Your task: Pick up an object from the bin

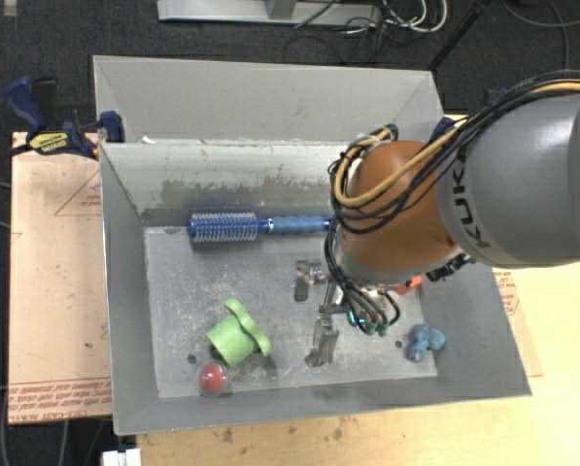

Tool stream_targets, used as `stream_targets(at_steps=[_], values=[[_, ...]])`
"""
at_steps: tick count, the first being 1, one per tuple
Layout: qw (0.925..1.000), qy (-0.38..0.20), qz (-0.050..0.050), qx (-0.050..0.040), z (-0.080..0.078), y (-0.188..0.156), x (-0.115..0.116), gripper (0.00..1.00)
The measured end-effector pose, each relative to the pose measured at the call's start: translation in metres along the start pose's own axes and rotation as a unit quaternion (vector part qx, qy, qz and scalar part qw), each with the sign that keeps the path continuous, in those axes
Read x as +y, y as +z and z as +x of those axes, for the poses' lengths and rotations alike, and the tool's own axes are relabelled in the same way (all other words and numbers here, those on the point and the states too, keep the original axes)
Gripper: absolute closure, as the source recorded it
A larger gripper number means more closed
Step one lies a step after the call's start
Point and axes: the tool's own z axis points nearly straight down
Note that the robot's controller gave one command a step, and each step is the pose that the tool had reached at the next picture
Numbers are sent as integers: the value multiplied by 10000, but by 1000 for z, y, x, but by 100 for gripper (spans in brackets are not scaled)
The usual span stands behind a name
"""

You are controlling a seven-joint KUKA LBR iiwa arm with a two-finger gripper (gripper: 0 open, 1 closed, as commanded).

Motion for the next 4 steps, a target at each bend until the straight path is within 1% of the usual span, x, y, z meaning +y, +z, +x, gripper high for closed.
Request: stream_targets(at_steps=[1,2,3,4], values=[[9968,799,-23,-74,23,80,86,0],[9995,-301,-16,-68,-28,47,167,0],[9998,-205,13,-30,-19,47,119,0],[9987,-502,6,-35,-15,79,85,0]])
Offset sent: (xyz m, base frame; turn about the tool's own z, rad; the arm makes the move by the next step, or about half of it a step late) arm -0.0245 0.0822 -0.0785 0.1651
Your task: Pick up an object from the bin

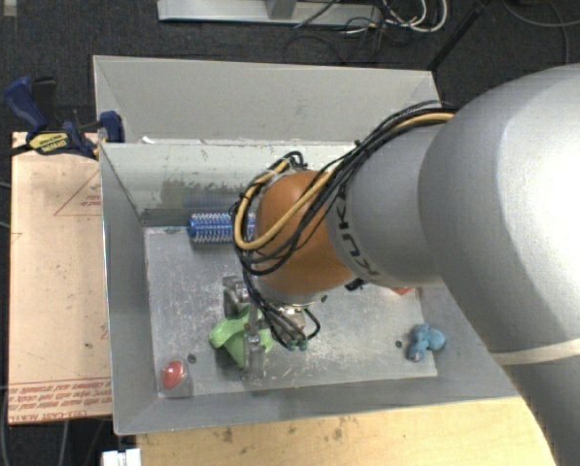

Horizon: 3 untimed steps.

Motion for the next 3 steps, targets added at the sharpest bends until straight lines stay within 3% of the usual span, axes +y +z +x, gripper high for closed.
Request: stream_targets(at_steps=[1,2,3], values=[[10000,6,-9,-5,0,0,1,0],[10000,4,-21,-40,-3,-3,2,100],[10000,4,-10,-26,-4,-33,3,100]])
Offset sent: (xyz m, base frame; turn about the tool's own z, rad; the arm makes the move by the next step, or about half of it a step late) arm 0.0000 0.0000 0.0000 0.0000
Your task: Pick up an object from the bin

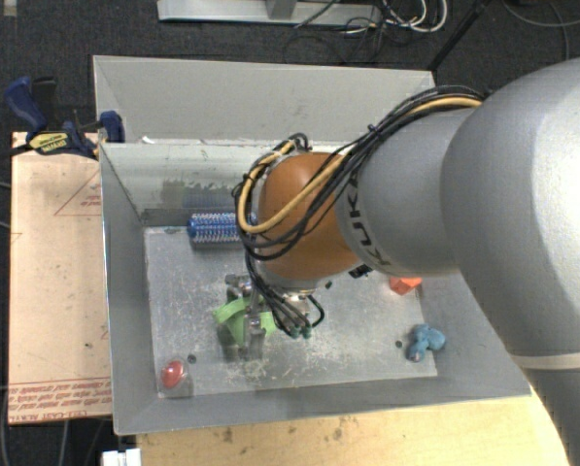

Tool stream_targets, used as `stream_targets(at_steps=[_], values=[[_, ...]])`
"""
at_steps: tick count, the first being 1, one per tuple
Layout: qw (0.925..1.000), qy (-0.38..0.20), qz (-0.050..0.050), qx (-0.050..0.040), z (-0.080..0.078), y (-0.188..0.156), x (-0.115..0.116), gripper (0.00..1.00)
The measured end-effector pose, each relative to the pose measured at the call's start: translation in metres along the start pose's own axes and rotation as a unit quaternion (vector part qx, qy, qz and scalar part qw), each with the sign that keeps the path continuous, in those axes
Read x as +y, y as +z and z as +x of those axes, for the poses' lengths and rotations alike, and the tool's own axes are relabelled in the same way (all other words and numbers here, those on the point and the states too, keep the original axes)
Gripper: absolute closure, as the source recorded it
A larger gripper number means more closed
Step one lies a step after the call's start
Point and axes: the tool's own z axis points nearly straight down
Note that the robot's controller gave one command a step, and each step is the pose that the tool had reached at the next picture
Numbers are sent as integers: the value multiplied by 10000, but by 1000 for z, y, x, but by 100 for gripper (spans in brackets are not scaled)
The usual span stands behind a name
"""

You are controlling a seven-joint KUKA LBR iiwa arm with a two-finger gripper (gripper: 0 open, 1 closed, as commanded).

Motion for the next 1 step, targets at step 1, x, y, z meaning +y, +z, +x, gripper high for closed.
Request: stream_targets(at_steps=[1], values=[[10000,1,-3,-14,-2,-55,1,100]])
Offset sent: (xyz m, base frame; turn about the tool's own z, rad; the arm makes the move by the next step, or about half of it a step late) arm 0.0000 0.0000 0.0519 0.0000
